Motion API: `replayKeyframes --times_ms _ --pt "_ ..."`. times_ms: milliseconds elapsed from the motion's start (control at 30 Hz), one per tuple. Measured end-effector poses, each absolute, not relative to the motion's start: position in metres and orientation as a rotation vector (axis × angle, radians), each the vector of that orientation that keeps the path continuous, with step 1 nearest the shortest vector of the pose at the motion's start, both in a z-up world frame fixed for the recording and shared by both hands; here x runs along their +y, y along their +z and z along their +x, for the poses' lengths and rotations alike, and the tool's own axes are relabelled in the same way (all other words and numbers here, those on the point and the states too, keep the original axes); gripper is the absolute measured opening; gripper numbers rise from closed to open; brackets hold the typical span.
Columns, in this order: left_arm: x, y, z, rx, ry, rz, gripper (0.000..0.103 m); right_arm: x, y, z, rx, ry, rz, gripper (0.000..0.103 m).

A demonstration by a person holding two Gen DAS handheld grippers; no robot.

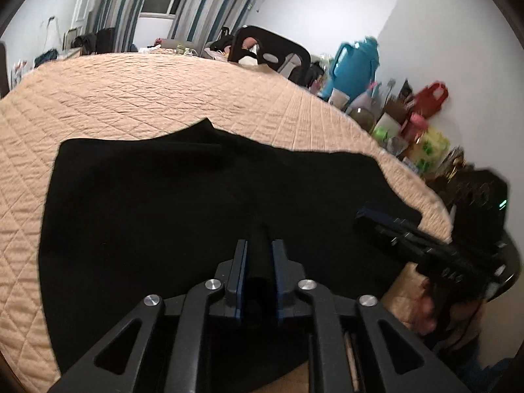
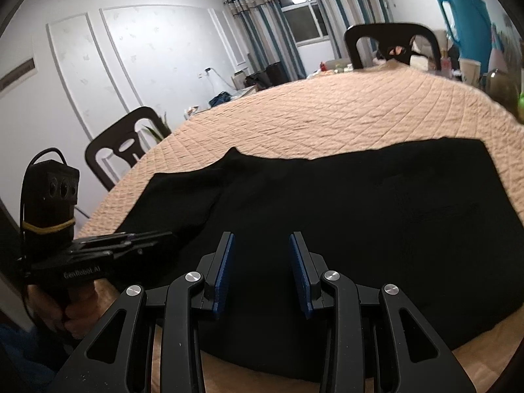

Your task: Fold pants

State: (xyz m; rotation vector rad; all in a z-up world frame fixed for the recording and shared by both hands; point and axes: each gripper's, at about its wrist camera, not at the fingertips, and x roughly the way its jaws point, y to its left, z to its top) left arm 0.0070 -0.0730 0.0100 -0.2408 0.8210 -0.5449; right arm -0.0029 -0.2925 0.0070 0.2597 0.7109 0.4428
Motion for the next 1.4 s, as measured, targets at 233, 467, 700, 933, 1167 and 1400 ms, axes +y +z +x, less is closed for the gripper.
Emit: replayKeyframes --times_ms 233,467,700,933,1167,1400 --pt "-0.019 0.033 -0.011 0.702 -0.476 -0.332 0.032 -0.265 0.002 0.010 0.779 0.613 0.328 0.040" --pt "0.021 0.020 -0.011 0.698 -0.315 -0.349 0.032 -0.226 -0.007 0.037 0.890 0.708 0.342 0.041" --pt "0.015 -0.001 -0.019 0.735 -0.332 -0.326 0.032 -0.209 -0.010 0.059 0.970 0.721 0.396 0.041" --pt "0.014 0.000 -0.020 0.736 -0.333 -0.320 0.032 -0.205 -0.006 0.058 0.934 0.717 0.396 0.003" --pt "-0.001 -0.004 -0.029 0.735 -0.385 -0.291 0.032 -0.241 -0.013 0.046 0.905 0.642 0.464 0.003" --pt "-0.011 -0.001 -0.033 0.741 -0.409 -0.266 0.034 -0.250 -0.005 0.045 0.858 0.618 0.466 0.003"
